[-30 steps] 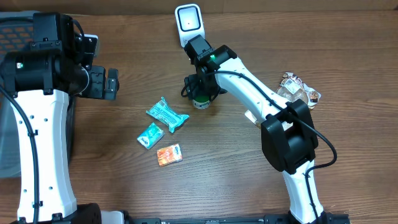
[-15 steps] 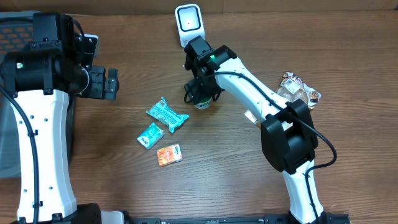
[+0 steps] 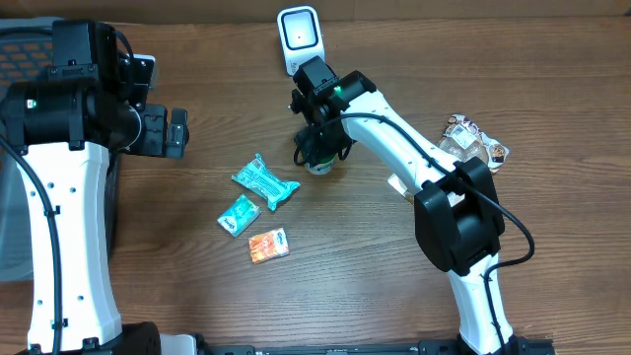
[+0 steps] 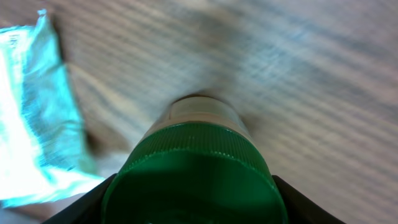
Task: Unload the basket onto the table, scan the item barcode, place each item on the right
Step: 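Lift the jar with the right gripper toward the scanner, then tilt the jar's label under the scanner with the right gripper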
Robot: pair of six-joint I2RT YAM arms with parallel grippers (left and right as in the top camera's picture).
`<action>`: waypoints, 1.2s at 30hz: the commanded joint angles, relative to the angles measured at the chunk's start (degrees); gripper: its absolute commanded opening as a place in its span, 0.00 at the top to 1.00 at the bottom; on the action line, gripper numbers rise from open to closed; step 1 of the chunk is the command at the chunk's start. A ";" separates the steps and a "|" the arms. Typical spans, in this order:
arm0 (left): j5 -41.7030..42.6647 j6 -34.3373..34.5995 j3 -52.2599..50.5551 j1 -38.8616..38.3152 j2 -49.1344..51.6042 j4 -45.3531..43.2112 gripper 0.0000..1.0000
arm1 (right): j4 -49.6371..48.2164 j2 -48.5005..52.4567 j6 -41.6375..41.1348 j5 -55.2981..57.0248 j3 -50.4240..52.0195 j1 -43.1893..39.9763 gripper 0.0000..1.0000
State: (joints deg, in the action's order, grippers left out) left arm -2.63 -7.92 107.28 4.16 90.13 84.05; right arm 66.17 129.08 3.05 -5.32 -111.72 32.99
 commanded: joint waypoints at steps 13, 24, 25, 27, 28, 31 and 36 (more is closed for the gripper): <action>-0.11 -0.63 0.46 -0.07 0.20 -0.07 0.00 | 15.08 0.15 -9.09 -39.39 -21.86 -8.52 0.59; -0.11 -0.63 0.46 -0.07 0.20 -0.07 0.00 | 13.90 0.15 -9.16 -63.01 -23.04 -20.06 0.63; -0.11 -0.63 0.46 -0.07 0.20 -0.07 0.01 | 13.81 0.15 -9.29 -62.99 -23.04 -20.55 0.63; -0.13 -0.66 0.46 -0.07 0.20 -0.07 0.01 | 13.68 0.15 -9.29 -62.99 -23.04 -21.33 0.63; -0.11 -0.63 0.46 -0.07 0.20 -0.07 0.01 | 13.68 0.15 -9.29 -62.99 -23.04 -21.57 0.63; -0.11 -0.63 0.46 -0.07 0.20 -0.07 0.00 | 13.44 0.15 -9.25 -62.97 -23.04 -21.88 0.63; -0.11 -0.63 0.46 -0.07 0.20 -0.07 0.00 | 12.07 0.15 -9.01 -62.20 -23.04 -21.59 0.65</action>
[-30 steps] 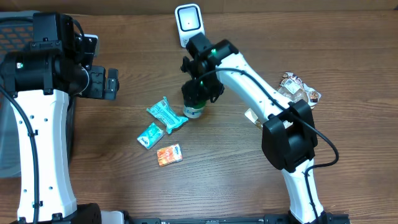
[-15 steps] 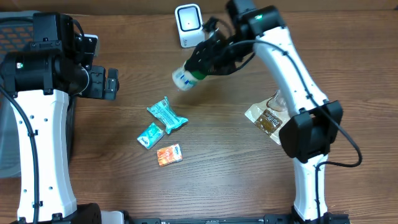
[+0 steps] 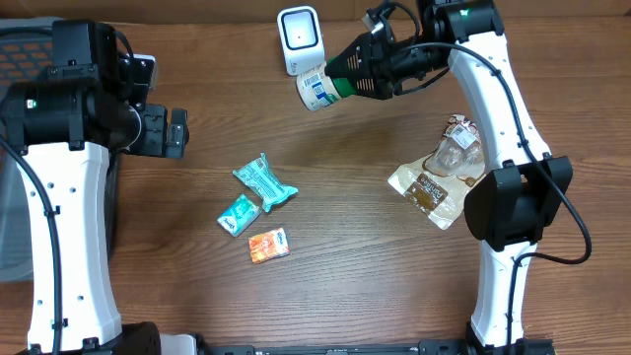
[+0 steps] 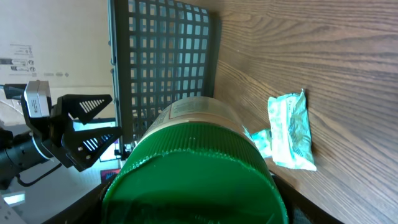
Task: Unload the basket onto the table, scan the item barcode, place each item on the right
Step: 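Tilt the jar's label under the scanner with the right gripper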
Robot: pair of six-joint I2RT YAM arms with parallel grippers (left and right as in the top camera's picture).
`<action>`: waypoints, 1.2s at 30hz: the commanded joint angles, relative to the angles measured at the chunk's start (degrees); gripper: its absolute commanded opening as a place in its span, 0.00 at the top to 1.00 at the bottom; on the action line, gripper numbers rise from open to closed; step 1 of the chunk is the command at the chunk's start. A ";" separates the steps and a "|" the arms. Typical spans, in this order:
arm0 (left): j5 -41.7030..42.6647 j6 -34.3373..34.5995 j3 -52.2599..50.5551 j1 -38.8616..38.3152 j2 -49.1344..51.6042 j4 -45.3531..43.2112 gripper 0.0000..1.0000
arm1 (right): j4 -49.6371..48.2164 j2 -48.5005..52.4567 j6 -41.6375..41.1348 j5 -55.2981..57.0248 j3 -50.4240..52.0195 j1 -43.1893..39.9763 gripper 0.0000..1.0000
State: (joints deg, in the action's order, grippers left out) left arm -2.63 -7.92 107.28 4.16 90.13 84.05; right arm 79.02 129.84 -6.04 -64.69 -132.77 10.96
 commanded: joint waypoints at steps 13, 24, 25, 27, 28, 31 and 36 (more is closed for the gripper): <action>-0.13 -0.63 0.46 -0.07 0.20 -0.07 0.00 | -9.44 -0.61 0.50 45.72 -1.99 12.00 0.66; -0.11 -0.63 0.46 -0.07 0.20 -0.07 0.00 | -33.38 0.02 9.55 82.29 0.50 21.14 0.75; -0.13 -0.63 0.46 -0.07 0.20 -0.07 0.00 | -35.32 0.24 11.06 82.71 0.50 21.14 0.75; -0.11 -0.66 0.46 -0.07 0.20 -0.07 0.00 | -39.01 1.14 14.51 82.68 0.50 20.92 0.75; -0.11 -0.63 0.46 -0.07 0.20 -0.07 0.00 | -40.83 1.86 15.85 82.68 0.50 20.76 0.74; -0.11 -0.63 0.46 -0.07 0.20 -0.07 0.00 | -45.51 3.19 19.21 82.66 0.57 20.11 0.73; -0.11 -0.63 0.46 -0.07 0.20 -0.07 0.00 | -55.12 7.39 28.65 82.66 0.57 18.75 0.74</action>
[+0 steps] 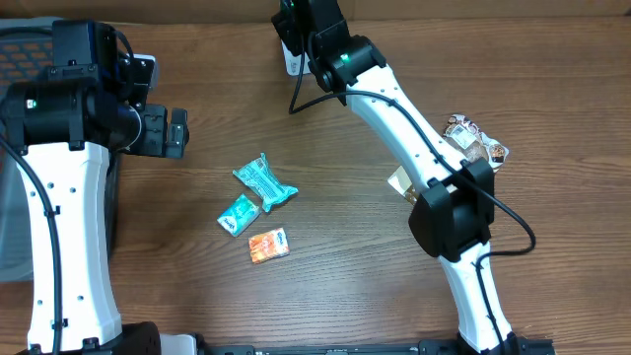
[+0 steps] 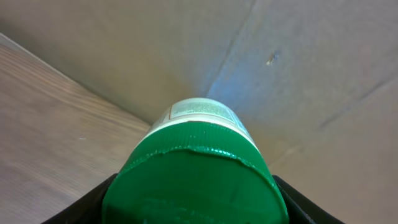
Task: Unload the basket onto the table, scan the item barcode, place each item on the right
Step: 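Tilt the jar's label under the scanner with the right gripper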
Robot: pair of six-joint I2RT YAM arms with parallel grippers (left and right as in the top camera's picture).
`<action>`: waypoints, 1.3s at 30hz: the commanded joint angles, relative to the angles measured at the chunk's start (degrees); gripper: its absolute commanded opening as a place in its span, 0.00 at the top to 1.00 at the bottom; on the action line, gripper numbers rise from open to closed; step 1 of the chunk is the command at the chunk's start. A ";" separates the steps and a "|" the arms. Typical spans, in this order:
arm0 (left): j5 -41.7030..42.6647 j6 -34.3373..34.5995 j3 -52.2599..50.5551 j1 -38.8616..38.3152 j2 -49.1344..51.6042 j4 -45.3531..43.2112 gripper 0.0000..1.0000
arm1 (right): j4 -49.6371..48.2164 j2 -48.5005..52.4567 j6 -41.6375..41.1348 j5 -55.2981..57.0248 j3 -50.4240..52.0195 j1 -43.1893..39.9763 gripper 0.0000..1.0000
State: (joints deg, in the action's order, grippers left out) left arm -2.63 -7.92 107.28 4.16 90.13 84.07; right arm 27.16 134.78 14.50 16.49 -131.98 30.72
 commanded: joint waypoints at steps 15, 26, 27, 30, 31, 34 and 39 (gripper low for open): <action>-0.13 -0.63 0.46 -0.07 0.20 -0.09 0.00 | -16.44 10.47 34.47 1.68 -0.22 -1.62 0.73; -0.11 -0.63 0.46 -0.07 0.20 -0.09 0.00 | -21.03 10.67 38.05 1.42 -0.22 -2.21 0.73; -0.13 -0.63 0.46 -0.07 0.20 -0.09 0.00 | -20.90 10.67 38.05 1.42 -0.22 -2.27 0.73; -0.13 -0.66 0.46 -0.07 0.20 -0.09 0.00 | -20.72 10.67 38.05 1.42 -0.22 -2.38 0.73; -0.13 -0.63 0.46 -0.07 0.20 -0.09 0.00 | -20.63 10.67 38.05 1.44 -0.22 -2.36 0.73; -0.11 -0.63 0.46 -0.07 0.20 -0.09 0.00 | -20.57 10.67 38.03 1.42 -0.22 -2.36 0.73; -0.13 -0.63 0.46 -0.07 0.20 -0.09 0.00 | -20.48 10.64 38.05 1.42 -0.22 -2.19 0.73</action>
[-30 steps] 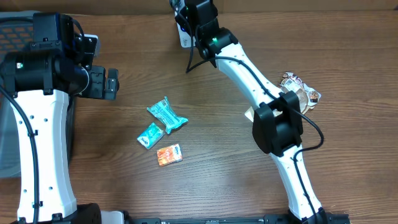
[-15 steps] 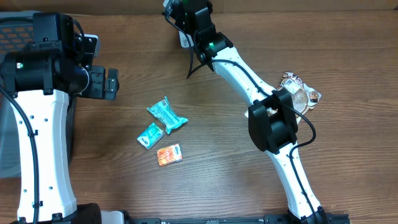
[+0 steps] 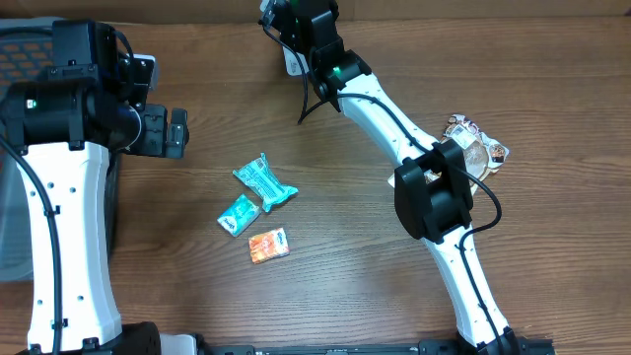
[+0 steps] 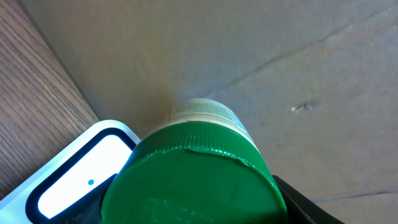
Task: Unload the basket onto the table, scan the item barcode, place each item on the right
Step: 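Tilt the jar's label under the scanner with the right gripper, then carry the jar right and set it beside the bean bag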
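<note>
In the right wrist view a bottle with a green cap (image 4: 193,183) and a pale label fills the frame, and my right gripper (image 4: 193,208) is shut on it. The white scanner with a dark bezel (image 4: 74,180) lies just left of and below the bottle, against a cardboard wall. From overhead, my right gripper (image 3: 281,15) is at the table's far edge over the scanner (image 3: 290,62), which the arm mostly hides; the bottle itself is hidden there. My left gripper (image 3: 175,131) hangs open at the left, holding nothing.
Two teal packets (image 3: 264,182) (image 3: 238,214) and an orange packet (image 3: 268,245) lie mid-table. A clear snack bag (image 3: 475,146) rests at the right, partly under the right arm. A black mesh basket (image 3: 25,39) stands at the far left.
My right gripper has shifted slightly left and farther back with the bottle. The scanner's face now shows beside the bottle in the wrist view. The left arm has not moved.
My right gripper was shut on the green-capped bottle standing on the table near the teal packet. Then it held the bottle sideways in the air right of the scanner. Then it was over the scanner at the back wall, and now the scanner's face lies beside it.
</note>
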Robot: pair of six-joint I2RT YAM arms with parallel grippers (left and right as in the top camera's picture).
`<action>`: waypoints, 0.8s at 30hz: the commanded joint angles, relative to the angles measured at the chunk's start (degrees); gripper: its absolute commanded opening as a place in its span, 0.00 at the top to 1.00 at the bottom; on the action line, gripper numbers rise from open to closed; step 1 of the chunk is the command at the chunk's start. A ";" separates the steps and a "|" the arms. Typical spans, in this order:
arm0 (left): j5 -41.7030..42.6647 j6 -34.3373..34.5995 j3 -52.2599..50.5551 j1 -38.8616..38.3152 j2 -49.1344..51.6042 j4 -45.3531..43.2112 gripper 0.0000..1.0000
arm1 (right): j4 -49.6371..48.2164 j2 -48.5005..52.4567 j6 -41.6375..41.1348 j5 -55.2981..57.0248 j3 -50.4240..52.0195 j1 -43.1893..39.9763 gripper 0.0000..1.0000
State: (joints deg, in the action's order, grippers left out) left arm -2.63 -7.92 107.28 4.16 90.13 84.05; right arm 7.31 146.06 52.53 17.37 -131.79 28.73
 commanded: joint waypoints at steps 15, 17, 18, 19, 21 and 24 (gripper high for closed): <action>-0.13 -0.63 0.46 -0.07 0.20 -0.07 0.01 | 19.39 -13.44 -10.64 -11.89 -0.44 1.60 0.78; -0.11 -0.63 0.46 -0.07 0.20 -0.07 0.01 | 26.71 -17.68 -16.83 -16.26 -0.44 2.03 0.78; -0.13 -0.63 0.46 -0.07 0.20 -0.07 0.00 | 29.09 -18.82 -19.10 -17.66 -0.44 2.12 0.78; -0.11 -0.66 0.46 -0.07 0.20 -0.07 0.00 | 32.33 -20.09 -22.14 -19.08 -0.44 2.19 0.78; -0.11 -0.63 0.46 -0.07 0.20 -0.07 0.00 | 39.19 -21.97 -27.43 -19.43 -0.44 2.16 0.79; -0.11 -0.63 0.46 -0.07 0.20 -0.07 0.00 | 49.94 -23.21 -34.27 -19.93 -0.44 2.16 0.77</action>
State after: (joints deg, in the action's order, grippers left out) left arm -2.63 -7.94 107.28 4.16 90.13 84.07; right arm 51.88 126.34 30.13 0.25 -131.66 30.92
